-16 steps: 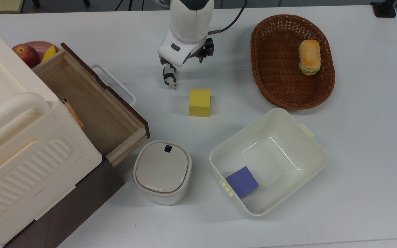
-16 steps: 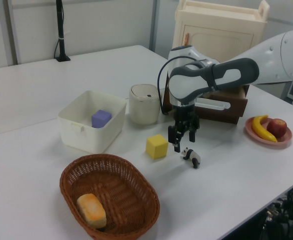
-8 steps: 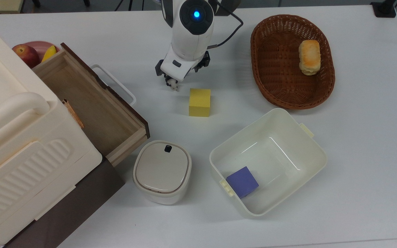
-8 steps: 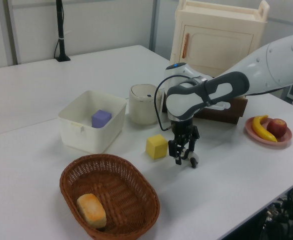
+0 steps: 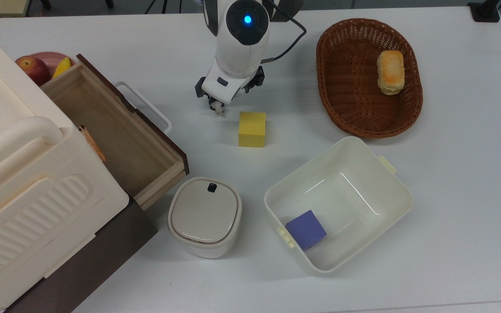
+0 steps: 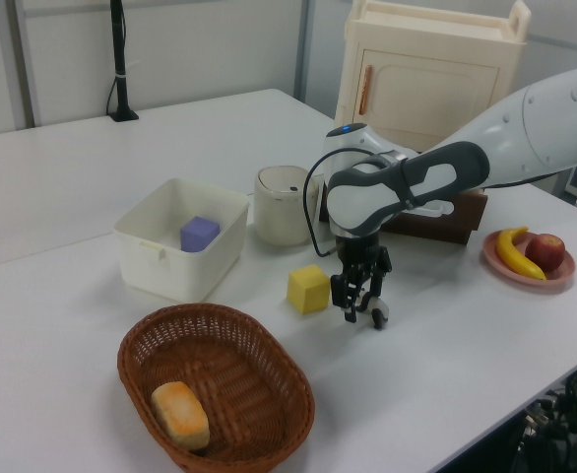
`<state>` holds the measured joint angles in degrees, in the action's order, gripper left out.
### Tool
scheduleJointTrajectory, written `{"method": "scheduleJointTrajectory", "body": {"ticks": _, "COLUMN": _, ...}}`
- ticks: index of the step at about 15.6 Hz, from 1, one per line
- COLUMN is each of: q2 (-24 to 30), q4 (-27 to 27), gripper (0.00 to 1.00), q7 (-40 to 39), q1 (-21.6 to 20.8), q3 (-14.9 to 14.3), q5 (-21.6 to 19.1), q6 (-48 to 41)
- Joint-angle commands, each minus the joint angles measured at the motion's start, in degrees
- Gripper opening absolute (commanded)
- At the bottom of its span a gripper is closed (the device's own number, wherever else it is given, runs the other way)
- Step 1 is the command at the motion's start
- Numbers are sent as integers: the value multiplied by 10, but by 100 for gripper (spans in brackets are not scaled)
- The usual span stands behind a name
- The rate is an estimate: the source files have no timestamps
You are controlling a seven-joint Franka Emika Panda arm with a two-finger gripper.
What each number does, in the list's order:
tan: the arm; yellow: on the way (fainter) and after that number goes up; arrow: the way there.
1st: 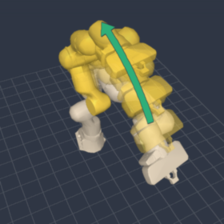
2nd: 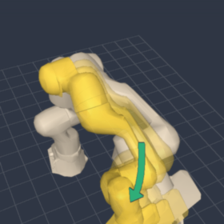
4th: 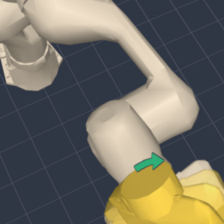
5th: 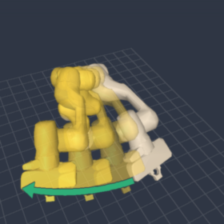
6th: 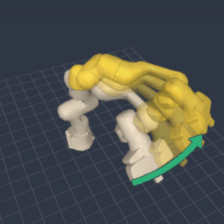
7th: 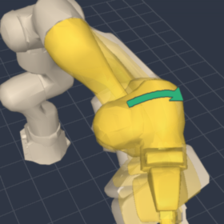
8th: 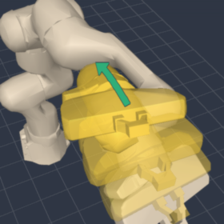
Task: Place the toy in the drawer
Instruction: 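Close the gripper on the panda toy and lift it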
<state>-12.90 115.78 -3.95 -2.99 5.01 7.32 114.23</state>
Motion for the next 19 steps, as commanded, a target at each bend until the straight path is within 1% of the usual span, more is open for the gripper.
{"method": "scheduleJointTrajectory", "body": {"ticks": 1, "q2": 15, "q4": -15, "gripper": 92, "q7": -48, "q1": 7, "q3": -6, "q5": 7, "q6": -33}}
{"method": "scheduleJointTrajectory", "body": {"ticks": 3, "q2": 12, "q4": -15, "gripper": 92, "q7": -57, "q1": 10, "q3": -7, "q5": 11, "q6": -32}}
{"method": "scheduleJointTrajectory", "body": {"ticks": 5, "q2": 9, "q4": -15, "gripper": 92, "q7": -57, "q1": 17, "q3": -6, "q5": 24, "q6": -31}}
{"method": "scheduleJointTrajectory", "body": {"ticks": 7, "q2": 7, "q4": -14, "gripper": 91, "q7": -53, "q1": 19, "q3": -6, "q5": 25, "q6": -30}}
{"method": "scheduleJointTrajectory", "body": {"ticks": 8, "q2": -1, "q4": -13, "gripper": 90, "q7": -50, "q1": 18, "q3": -6, "q5": 25, "q6": -26}}
{"method": "scheduleJointTrajectory", "body": {"ticks": 10, "q2": -19, "q4": -14, "gripper": 81, "q7": -36, "q1": 16, "q3": -6, "q5": 26, "q6": -16}}
{"method": "scheduleJointTrajectory", "body": {"ticks": 12, "q2": -21, "q4": -15, "gripper": 40, "q7": -31, "q1": 15, "q3": -6, "q5": 27, "q6": -9}}
{"method": "scheduleJointTrajectory", "body": {"ticks": 13, "q2": -17, "q4": -16, "gripper": 14, "q7": -33, "q1": 17, "q3": -6, "q5": 27, "q6": -10}}
{"method": "scheduleJointTrajectory", "body": {"ticks": 14, "q2": -11, "q4": -16, "gripper": 0, "q7": -34, "q1": 18, "q3": -6, "q5": 27, "q6": -13}}
{"method": "scheduleJointTrajectory", "body": {"ticks": 17, "q2": 40, "q4": -17, "gripper": 0, "q7": -57, "q1": 36, "q3": -6, "q5": 18, "q6": -37}}
{"method": "scheduleJointTrajectory", "body": {"ticks": 19, "q2": 60, "q4": -36, "gripper": 0, "q7": -87, "q1": 47, "q3": -6, "q5": 16, "q6": -57}}
